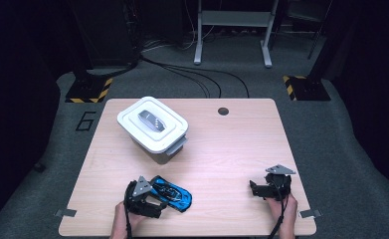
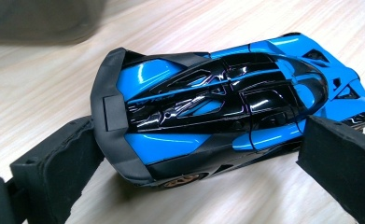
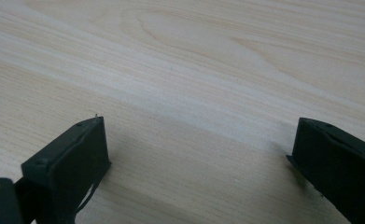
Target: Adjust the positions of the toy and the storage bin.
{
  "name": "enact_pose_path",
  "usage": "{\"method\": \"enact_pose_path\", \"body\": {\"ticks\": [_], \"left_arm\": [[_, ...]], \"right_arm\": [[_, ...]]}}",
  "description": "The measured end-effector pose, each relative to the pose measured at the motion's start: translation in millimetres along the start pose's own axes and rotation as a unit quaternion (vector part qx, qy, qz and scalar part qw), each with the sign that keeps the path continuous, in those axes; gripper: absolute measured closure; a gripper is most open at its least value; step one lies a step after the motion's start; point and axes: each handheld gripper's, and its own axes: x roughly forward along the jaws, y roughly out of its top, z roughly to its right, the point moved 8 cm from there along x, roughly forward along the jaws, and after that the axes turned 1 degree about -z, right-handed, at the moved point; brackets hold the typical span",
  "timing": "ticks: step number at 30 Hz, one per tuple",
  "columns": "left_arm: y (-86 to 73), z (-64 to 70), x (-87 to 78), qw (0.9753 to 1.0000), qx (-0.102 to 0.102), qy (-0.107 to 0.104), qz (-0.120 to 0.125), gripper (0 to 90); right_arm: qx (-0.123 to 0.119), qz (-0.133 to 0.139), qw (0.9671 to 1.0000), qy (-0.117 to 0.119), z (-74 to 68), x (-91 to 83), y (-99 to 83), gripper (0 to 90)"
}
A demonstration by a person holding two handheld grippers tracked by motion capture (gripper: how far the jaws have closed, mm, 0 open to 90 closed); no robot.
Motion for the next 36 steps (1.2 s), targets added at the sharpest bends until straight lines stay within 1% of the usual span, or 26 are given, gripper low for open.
{"method": "enact_pose_path", "body": {"ticks": [2,4,5,6,7,9,11,12,14,15,16,17,20,22,25,27,30,31,32,33,34,35,36], "left_arm": [[3.4,8.2,4.1,1.0,-0.001,-0.002,0.0,0.0],[6.5,14.9,7.3,1.0,-0.001,0.004,0.001,0.0],[7.3,18.5,8.4,1.0,-0.005,0.005,0.001,0.0],[8.2,20.5,9.5,0.9999,-0.006,0.011,0.003,0.0],[8.5,22.2,10.1,0.9999,-0.009,0.011,0.003,0.2],[9.0,23.7,11.0,0.9997,-0.018,0.017,0.006,0.4],[10.1,23.3,12.5,0.9994,-0.02,0.026,0.013,0.8],[10.2,23.7,12.5,0.9995,-0.02,0.023,0.01,0.9],[11.6,25.6,14.0,0.9994,-0.024,0.025,0.009,0.9],[12.2,25.7,14.3,0.9994,-0.021,0.026,0.008,0.9],[13.2,26.9,16.0,0.9993,-0.024,0.026,0.011,0.9],[13.8,28.8,16.9,0.9994,-0.026,0.021,0.008,0.9],[17.7,35.3,22.2,0.9995,-0.027,0.015,0.01,0.8],[21.1,39.5,26.3,0.9996,-0.022,0.015,0.01,0.6],[26.3,46.8,32.9,0.9997,-0.023,0.004,0.009,0.2],[29.9,51.0,37.2,0.9998,-0.021,0.002,0.006,0.0],[34.1,55.9,41.9,0.9998,-0.017,-0.006,0.002,0.0],[35.8,58.0,44.0,0.9998,-0.02,-0.008,0.004,0.0],[37.1,59.5,45.5,0.9998,-0.016,-0.011,0.003,0.0],[38.5,61.1,47.2,0.9998,-0.017,-0.011,0.004,0.0],[39.5,61.6,48.3,0.9998,-0.013,-0.012,0.003,0.0],[40.6,63.0,49.8,0.9998,-0.015,-0.011,0.004,0.0],[41.4,64.2,50.6,0.9998,-0.014,-0.017,0.002,0.0]], "right_arm": [[0.0,0.0,1.0,0.0,0.1,0.0,0.0,2.8],[0.0,0.0,1.0,0.0,0.1,0.0,0.0,2.9],[0.0,0.0,1.0,0.0,0.1,0.0,0.0,2.8],[0.0,0.0,1.0,0.0,0.1,0.0,0.0,2.8],[0.0,0.0,1.0,0.0,0.1,0.0,0.0,2.8],[0.0,0.0,1.0,0.0,0.1,0.0,0.0,2.8],[0.0,0.0,1.0,0.0,0.1,0.0,0.0,2.8],[0.0,0.0,1.0,0.0,0.2,0.0,0.0,2.8],[0.0,0.0,1.0,-0.001,0.2,0.0,0.0,2.8],[0.0,0.0,1.0,-0.001,0.2,0.0,0.0,2.8],[0.001,0.0,1.0,-0.001,0.2,0.1,0.1,2.8],[0.0,0.0,1.0,-0.001,0.3,0.1,0.0,2.8],[0.0,0.0,1.0,-0.001,0.3,0.1,0.1,2.8],[0.0,0.0,1.0,-0.001,0.3,0.1,0.1,2.8],[0.0,0.0,1.0,-0.001,0.4,0.1,0.1,2.8],[0.0,0.0,1.0,-0.001,0.4,0.1,0.0,2.9],[0.0,0.0,1.0,-0.001,0.4,0.1,0.1,2.8],[0.001,0.0,1.0,-0.001,0.4,0.1,0.1,2.8],[0.0,0.0,1.0,-0.001,0.4,0.1,0.0,2.9],[0.0,0.0,1.0,-0.001,0.4,0.1,0.1,2.8],[0.0,0.0,1.0,-0.001,0.4,0.1,0.0,2.8],[0.0,0.0,1.0,-0.001,0.4,0.1,0.1,2.8],[0.0,0.0,1.0,-0.001,0.4,0.1,0.0,2.8]]}}
